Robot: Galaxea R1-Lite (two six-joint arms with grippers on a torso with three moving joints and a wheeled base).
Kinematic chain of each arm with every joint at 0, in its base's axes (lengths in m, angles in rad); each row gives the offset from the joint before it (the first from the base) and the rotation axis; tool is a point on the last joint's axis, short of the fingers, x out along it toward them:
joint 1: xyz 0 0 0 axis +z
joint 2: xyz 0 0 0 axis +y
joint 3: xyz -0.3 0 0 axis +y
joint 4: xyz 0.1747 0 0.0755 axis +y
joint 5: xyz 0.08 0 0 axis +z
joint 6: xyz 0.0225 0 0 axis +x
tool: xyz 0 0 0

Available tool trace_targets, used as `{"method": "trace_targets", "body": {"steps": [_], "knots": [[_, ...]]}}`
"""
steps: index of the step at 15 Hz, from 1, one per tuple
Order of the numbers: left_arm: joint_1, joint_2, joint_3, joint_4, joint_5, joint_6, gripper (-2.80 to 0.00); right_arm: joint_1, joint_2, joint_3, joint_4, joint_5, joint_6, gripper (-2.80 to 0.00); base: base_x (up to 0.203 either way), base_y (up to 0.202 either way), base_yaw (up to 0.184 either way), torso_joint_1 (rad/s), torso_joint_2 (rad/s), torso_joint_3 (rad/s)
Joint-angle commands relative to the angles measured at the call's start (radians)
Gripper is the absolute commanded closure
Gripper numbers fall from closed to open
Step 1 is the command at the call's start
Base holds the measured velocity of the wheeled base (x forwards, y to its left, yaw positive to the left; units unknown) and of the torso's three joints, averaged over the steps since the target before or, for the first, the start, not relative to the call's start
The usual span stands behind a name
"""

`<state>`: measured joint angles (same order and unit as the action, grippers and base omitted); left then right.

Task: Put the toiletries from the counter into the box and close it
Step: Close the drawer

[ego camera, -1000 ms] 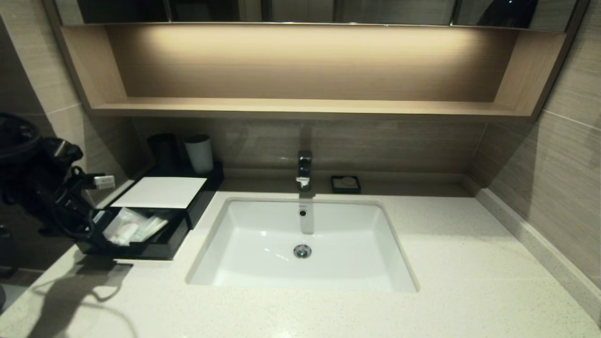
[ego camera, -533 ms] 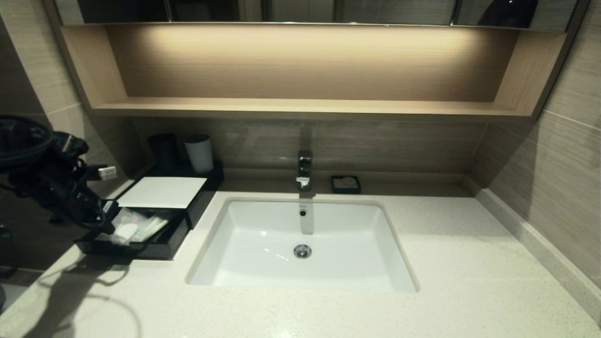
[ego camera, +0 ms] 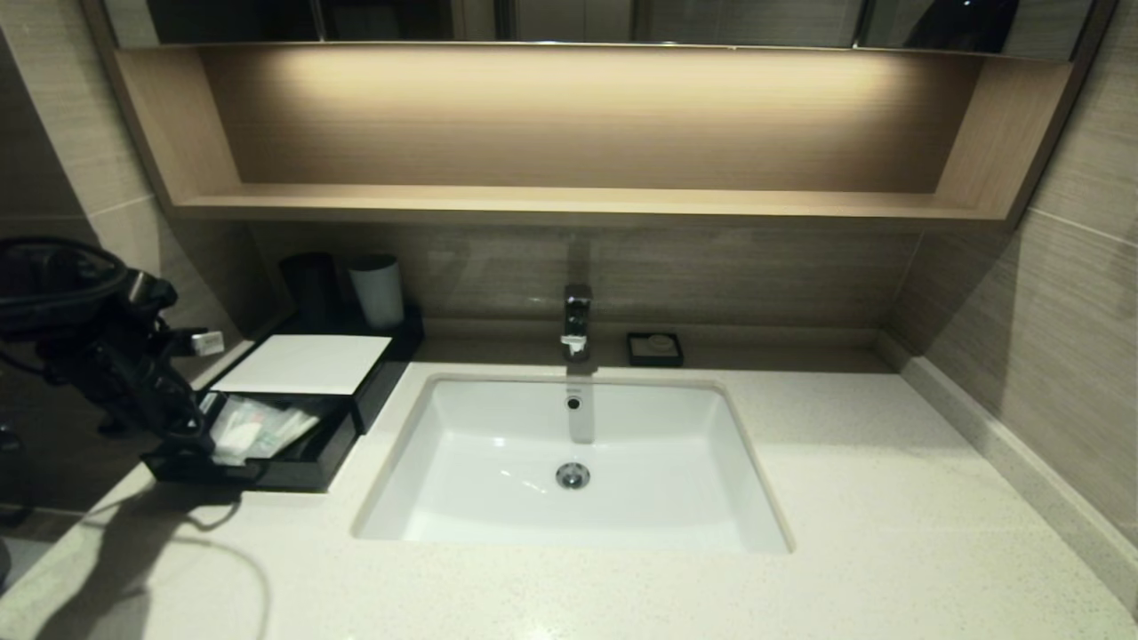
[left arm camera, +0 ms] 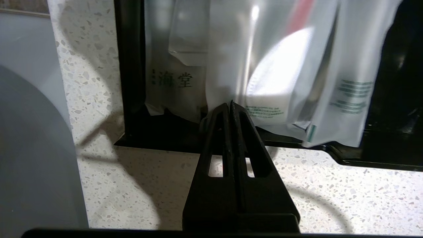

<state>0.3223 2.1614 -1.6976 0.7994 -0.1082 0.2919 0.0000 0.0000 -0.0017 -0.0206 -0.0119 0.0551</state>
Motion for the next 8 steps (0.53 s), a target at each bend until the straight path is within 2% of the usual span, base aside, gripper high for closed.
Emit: {"method": "trace_targets", "body": {"steps": [1,4,8], "knots": [[0.009,0.015,-0.011,0.008,0.004,0.002,0.00,0.001,0.000,0.000,-0.001,0.000,0.000,0.00,0.000,0.000,0.000,0.000,0.00,0.000],[0.016,0.027,-0.013,0.011,0.053,0.001,0.00,0.000,0.000,0.000,-0.001,0.000,0.000,0.00,0.000,0.000,0.000,0.000,0.00,0.000],[0.018,-0.006,-0.009,0.011,0.047,-0.005,0.00,0.001,0.001,0.000,-0.001,0.000,0.000,0.00,0.000,0.000,0.000,0.000,0.00,0.000]]}}
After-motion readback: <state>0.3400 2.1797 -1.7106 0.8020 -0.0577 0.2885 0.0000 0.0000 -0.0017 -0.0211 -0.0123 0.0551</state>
